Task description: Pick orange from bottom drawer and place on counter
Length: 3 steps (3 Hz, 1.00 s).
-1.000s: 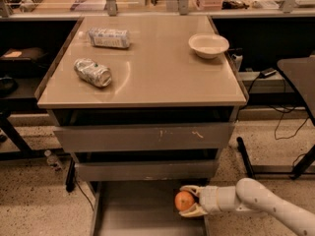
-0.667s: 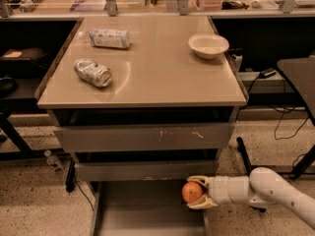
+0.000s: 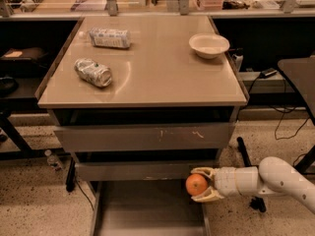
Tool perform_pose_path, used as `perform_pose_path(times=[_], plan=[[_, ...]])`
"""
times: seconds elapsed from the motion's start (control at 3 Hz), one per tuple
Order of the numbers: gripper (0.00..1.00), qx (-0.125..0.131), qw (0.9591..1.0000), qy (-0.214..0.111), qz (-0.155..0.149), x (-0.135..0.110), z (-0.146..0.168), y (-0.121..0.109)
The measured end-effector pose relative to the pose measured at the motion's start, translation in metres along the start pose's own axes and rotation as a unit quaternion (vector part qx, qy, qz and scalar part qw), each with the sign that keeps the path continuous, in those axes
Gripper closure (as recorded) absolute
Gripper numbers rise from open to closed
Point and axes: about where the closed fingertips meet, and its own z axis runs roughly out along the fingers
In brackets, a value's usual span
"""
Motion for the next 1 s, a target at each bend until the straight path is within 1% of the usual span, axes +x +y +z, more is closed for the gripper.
perform_pose_path(times=[0.33, 0.67, 1.0], plan=[[1.00, 0.001, 0.9999, -0.001, -0.015, -0.012, -0.003, -0.001], [1.00, -0.001, 0.9994, -0.007, -0.035, -0.051, -0.019, 0.008], [1.00, -0.005, 0.9971, -0.011, -0.075, -0.111, -0.045, 0.021]])
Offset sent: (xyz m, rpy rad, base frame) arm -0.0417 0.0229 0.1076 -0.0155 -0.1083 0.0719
